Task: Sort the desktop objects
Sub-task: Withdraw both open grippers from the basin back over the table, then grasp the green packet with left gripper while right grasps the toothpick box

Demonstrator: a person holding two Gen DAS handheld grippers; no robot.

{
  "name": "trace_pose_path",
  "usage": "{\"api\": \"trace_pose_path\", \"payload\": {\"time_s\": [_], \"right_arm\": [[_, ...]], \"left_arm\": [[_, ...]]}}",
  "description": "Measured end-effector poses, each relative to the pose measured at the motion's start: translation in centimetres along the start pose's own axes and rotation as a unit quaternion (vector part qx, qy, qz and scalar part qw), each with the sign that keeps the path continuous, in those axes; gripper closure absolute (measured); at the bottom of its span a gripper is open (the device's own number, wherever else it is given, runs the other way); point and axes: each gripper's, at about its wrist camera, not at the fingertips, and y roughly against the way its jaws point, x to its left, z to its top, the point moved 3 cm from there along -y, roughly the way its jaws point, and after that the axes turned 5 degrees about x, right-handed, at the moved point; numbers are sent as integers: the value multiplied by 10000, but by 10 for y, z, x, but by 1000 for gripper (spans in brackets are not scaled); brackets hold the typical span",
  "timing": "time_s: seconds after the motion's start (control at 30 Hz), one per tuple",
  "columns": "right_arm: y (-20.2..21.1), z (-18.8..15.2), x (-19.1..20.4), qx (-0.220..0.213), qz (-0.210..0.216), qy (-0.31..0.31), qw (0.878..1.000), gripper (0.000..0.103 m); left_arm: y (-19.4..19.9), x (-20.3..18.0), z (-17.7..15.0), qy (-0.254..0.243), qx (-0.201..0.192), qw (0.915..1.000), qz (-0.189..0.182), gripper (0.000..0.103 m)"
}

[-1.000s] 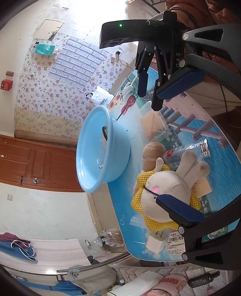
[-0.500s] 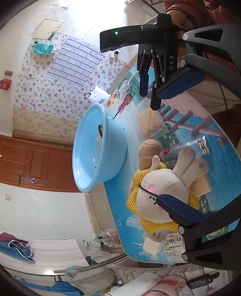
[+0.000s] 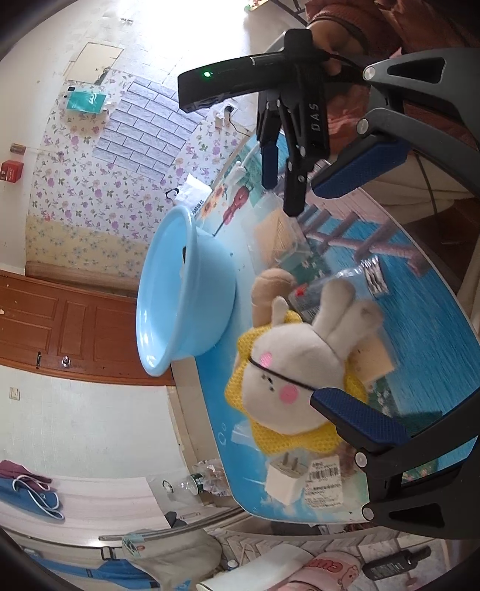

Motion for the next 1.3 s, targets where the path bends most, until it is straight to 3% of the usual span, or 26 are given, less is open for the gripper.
{"api": "trace_pose_path", "payload": {"time_s": [0.03,0.1,0.5,0.97,1.2,1.3], "right_arm": [[-1,0,0,2,-31,-1,10000,15],[-2,-1,0,-17,-131,38,9999,12],[-7,-2,0,66,-209,40,9998,12],[-16,0,3,161,-348,68,9992,12],[-21,2,2,209,-457,39,9987,12],[-22,2,3,202,-535,21,9984,12]], "left_arm": [[0,2,-2,14,10,10000,15,0],[2,5,-5,38,2,10000,36,0],[11,33,-31,323,79,9994,124,0],[6,82,-48,752,232,9950,616,0],[-10,99,-61,809,498,9921,815,0],[-12,101,-60,787,433,9919,899,0]]}}
